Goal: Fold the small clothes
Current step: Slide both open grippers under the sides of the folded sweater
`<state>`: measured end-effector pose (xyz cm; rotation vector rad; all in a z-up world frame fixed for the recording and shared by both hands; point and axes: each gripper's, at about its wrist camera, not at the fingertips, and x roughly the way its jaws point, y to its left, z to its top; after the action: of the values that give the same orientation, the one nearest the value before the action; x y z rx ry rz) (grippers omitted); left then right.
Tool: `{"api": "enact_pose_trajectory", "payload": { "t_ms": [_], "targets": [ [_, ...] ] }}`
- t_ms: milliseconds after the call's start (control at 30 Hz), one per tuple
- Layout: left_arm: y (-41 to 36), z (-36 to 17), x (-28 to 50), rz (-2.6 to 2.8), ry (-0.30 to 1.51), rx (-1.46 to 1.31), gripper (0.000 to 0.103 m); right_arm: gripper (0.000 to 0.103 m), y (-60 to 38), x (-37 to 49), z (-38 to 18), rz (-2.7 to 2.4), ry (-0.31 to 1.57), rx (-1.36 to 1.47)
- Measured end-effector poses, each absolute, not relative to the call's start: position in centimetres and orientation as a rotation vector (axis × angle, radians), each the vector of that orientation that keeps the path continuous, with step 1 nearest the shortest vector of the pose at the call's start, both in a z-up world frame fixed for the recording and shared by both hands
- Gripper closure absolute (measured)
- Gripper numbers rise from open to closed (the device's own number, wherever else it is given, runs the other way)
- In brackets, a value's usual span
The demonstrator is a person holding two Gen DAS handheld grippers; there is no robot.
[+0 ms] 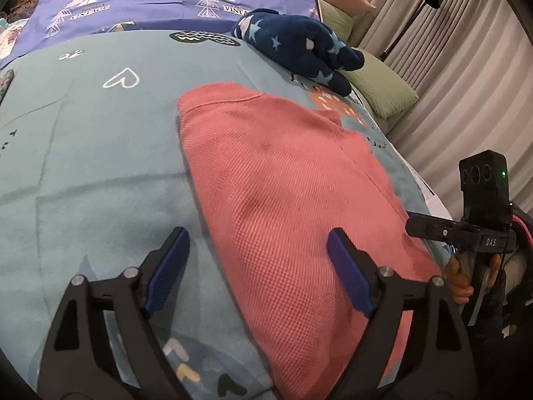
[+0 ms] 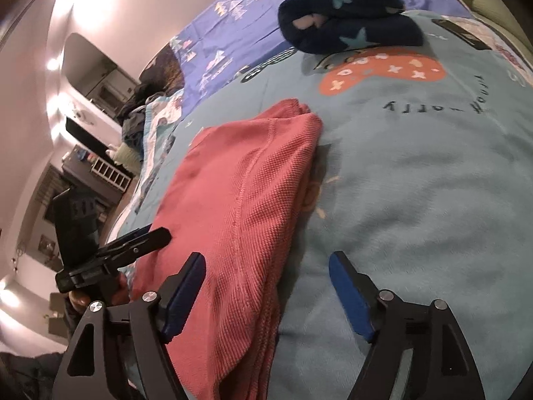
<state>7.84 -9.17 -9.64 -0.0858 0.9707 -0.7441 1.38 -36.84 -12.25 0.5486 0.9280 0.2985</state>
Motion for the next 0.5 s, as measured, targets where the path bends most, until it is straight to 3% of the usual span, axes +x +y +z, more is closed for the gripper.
{"api": "enact_pose_trajectory", "payload": {
  "t_ms": [500],
  "targets": [
    [-9.2,-10.5,11.2,-0.880,0.980,-0.185,0.012,0.025,-36.6,5.1,-13.1,0.439,0.876,0.603]
  ]
}}
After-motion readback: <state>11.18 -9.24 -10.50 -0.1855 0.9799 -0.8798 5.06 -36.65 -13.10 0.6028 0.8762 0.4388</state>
